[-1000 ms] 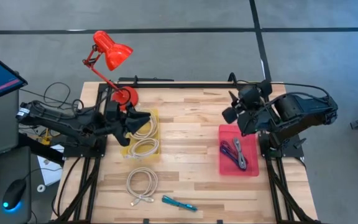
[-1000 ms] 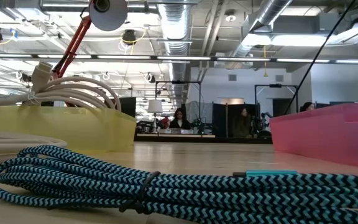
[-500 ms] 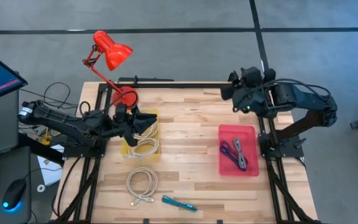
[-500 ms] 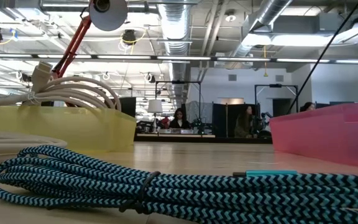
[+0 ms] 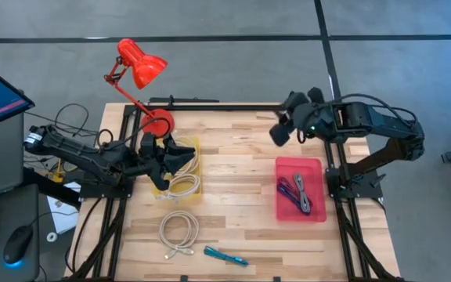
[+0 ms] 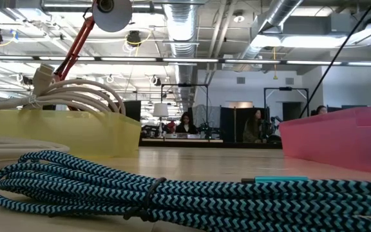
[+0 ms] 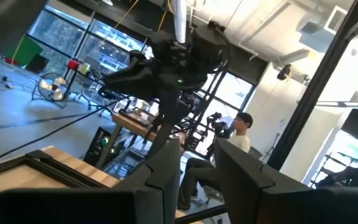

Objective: Pick & Place USB Port
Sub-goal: Put the black and blue charger cable into the pink bin

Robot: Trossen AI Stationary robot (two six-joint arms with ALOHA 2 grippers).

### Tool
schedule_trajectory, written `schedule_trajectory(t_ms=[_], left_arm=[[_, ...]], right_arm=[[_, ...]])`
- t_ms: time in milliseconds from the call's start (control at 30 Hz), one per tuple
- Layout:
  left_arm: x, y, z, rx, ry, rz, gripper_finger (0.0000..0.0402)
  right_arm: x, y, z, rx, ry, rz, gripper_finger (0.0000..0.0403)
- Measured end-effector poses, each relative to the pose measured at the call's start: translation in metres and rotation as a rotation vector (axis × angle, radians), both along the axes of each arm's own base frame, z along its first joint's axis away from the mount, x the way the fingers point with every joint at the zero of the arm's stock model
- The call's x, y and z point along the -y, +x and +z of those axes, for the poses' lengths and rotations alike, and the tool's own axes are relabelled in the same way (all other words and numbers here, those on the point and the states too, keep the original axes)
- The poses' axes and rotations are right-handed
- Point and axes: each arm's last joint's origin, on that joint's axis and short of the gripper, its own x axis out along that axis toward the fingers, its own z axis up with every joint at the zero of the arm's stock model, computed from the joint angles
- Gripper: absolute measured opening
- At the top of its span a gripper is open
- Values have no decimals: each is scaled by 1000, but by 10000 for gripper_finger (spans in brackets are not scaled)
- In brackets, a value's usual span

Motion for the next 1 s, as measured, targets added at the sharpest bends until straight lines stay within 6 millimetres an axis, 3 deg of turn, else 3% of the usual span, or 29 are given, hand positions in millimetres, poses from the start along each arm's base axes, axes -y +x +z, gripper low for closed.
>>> schedule_trajectory(t_ms=[400,1000], left_arm=[[20,-6,0,0,4,-97,99],[43,-18,-3,-46,84,-85,99]], right_arm=[[-36,8,3,30,139,365,118],[-85,7,-4,120,355,425,118]])
